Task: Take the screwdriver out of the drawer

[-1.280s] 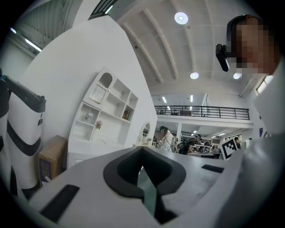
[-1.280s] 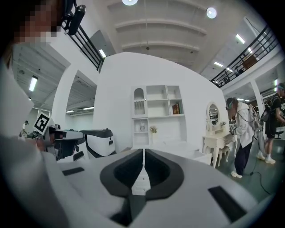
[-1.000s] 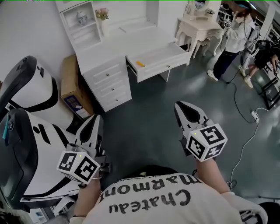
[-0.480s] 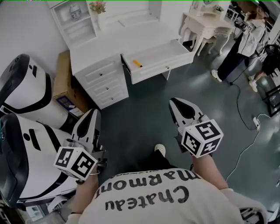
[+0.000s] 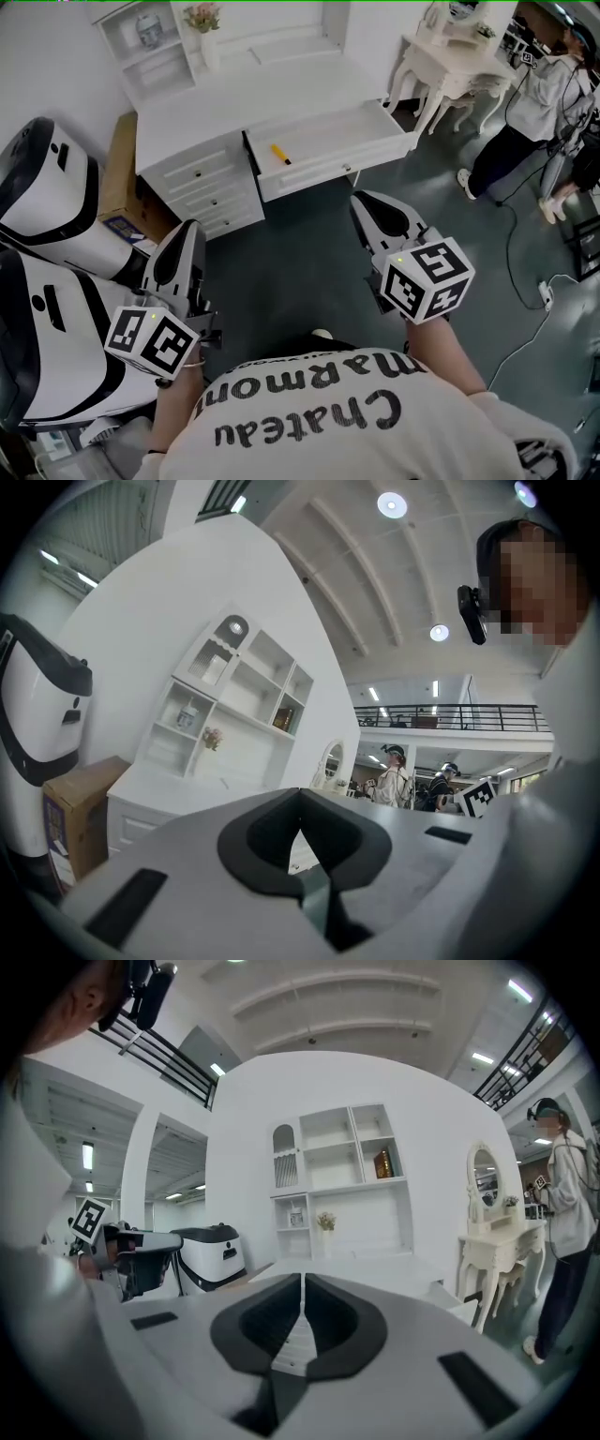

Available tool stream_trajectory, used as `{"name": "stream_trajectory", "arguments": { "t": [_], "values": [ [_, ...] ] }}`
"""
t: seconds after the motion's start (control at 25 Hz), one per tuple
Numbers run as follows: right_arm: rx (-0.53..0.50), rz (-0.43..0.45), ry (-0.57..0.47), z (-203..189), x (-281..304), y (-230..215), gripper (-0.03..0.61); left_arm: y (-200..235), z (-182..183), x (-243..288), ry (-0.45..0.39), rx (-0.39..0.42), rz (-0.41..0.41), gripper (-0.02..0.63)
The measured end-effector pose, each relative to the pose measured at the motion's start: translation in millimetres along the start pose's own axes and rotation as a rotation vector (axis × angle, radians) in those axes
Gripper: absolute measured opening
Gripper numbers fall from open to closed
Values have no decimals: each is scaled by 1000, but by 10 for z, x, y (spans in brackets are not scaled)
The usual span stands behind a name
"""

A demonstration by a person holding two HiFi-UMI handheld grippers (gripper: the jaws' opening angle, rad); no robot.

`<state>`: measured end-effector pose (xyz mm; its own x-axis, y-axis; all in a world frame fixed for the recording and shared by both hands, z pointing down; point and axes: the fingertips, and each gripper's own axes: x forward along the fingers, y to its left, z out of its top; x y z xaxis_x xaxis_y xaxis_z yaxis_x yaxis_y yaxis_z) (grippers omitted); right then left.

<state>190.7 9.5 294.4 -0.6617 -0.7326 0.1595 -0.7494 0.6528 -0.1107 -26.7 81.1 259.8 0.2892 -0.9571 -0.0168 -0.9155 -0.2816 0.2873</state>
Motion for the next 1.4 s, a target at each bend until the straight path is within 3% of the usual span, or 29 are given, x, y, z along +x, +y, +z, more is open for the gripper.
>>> {"name": "stream_trajectory", "arguments": {
  "t": [0.2, 0.56, 0.92, 1.4],
  "values": [
    [-42, 31, -25, 138, 99, -298, 31, -115, 24, 266, -51, 10, 23, 20],
    [-21, 98, 16, 21, 435, -451, 31, -24, -45, 545, -29, 6, 65, 20],
    [14, 116, 80, -247, 990, -533, 31, 397, -334, 899, 48, -47, 82, 20],
    [91, 71, 154, -301, 2324, -919, 31, 1365, -408, 2196, 155, -74, -4, 20]
  ]
}}
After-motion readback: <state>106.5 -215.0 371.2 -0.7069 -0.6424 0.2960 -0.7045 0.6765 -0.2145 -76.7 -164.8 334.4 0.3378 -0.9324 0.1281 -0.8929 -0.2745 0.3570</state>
